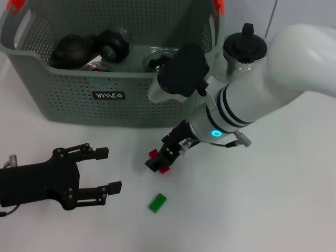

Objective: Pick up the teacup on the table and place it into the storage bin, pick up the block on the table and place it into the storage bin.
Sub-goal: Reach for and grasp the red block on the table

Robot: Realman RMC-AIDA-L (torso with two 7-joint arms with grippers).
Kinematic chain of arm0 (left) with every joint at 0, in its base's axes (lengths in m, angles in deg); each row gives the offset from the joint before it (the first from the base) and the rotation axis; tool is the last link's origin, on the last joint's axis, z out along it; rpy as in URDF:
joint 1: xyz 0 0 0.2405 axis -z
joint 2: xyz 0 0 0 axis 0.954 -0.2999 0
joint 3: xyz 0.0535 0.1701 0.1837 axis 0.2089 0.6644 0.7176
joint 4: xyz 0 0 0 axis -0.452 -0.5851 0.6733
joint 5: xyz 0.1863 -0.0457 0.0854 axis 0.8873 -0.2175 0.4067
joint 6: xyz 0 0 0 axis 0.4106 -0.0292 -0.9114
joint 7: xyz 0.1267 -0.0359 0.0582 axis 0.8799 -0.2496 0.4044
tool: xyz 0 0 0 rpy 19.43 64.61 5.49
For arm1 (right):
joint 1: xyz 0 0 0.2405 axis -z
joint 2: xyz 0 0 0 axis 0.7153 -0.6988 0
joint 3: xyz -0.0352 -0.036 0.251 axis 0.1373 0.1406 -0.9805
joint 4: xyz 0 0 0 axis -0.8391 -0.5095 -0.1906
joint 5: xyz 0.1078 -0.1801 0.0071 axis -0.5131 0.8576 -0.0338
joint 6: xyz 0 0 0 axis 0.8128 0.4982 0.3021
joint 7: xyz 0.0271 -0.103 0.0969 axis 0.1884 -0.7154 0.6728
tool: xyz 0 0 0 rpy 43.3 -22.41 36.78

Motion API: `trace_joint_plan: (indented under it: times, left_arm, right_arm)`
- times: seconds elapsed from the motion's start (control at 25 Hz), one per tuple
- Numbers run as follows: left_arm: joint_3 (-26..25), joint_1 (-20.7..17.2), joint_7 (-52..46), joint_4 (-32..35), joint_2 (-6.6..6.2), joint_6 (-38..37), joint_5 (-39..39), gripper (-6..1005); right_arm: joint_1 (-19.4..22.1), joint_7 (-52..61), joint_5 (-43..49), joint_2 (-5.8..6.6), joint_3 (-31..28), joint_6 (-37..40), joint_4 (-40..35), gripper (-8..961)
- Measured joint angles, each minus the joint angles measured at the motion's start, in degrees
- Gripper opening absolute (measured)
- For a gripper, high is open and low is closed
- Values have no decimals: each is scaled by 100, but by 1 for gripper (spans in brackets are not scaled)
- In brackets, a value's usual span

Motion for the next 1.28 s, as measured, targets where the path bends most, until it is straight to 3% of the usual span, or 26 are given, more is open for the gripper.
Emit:
trace_joint_plan:
  times: [0.6, 0.8, 1.28]
  left_arm:
    - [0, 26, 0, -42, 9, 37, 29, 827]
    - [0, 26, 0, -45, 19, 42, 29, 827]
    - [1, 33, 0, -44, 35, 50, 19, 826]
  right_arm:
    - [48, -39, -115, -6, 327, -281, 105, 758]
    - [46, -90, -115, -5, 345, -297, 116, 540]
    - [46, -104, -113, 1, 413, -217, 119, 502]
